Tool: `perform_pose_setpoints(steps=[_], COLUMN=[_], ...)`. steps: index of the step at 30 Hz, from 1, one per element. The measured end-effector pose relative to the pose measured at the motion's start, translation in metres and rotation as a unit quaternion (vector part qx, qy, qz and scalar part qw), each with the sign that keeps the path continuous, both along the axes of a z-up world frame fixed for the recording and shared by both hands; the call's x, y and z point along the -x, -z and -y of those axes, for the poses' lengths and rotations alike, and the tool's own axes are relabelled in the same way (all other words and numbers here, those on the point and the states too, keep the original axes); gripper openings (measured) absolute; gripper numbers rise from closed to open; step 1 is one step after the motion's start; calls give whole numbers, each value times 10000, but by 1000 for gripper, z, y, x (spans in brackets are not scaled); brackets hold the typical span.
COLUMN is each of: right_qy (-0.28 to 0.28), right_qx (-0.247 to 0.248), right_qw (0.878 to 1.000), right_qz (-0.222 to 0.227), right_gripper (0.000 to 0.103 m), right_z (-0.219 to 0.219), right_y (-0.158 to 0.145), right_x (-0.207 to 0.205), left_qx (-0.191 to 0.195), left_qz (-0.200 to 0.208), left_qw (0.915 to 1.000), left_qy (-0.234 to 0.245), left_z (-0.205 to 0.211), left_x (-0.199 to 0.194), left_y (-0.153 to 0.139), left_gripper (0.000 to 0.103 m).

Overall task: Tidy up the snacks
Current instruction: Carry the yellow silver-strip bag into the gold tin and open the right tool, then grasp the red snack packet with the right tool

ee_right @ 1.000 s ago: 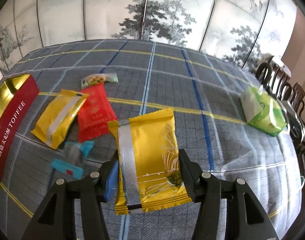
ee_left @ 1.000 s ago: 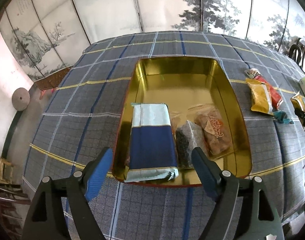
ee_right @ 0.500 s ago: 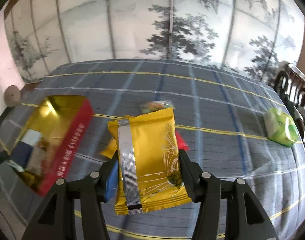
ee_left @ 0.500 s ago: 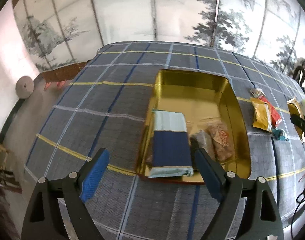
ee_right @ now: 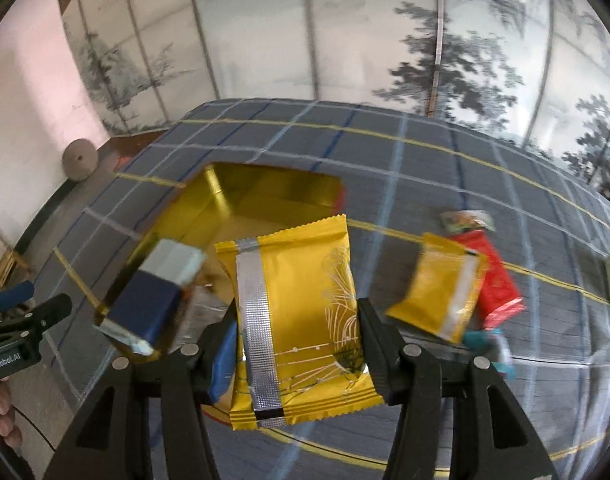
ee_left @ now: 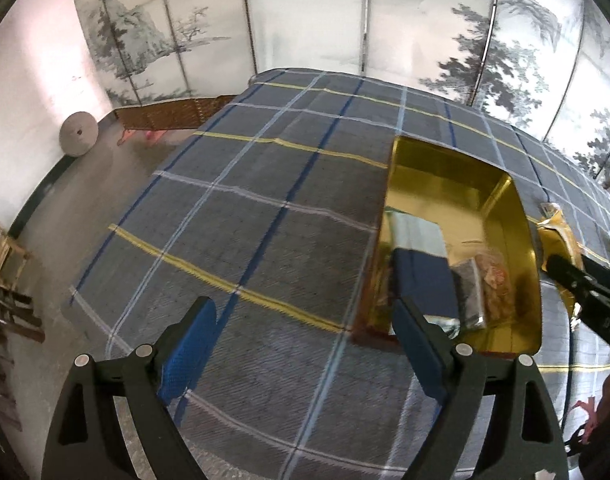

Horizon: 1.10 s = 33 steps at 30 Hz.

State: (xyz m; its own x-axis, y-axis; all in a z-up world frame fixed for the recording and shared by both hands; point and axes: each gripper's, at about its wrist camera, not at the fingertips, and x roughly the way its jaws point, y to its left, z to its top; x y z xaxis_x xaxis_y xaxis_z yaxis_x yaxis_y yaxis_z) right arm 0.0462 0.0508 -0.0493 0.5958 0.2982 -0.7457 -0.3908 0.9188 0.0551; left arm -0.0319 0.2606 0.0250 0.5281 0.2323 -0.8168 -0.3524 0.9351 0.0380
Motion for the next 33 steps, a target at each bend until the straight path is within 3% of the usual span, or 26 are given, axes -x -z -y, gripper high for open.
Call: perform_pose_setpoints(steps=[15,33], right_qy=[-223,-306], right_qx=[304,222], right_qw=[9992,9984], right_qz=[-157,-427], right_gripper=[55,57], right_z=[-54,-70], right_y=[21,37], right_x=[-2,1], left_qx=[-46,-12], left_qz=[-115,-149], left_qw=[9997,9997], left_qy=[-194,-202], left_z=[-15,-16], left_x=[10,12], left_y=[5,7], left_gripper=[88,89])
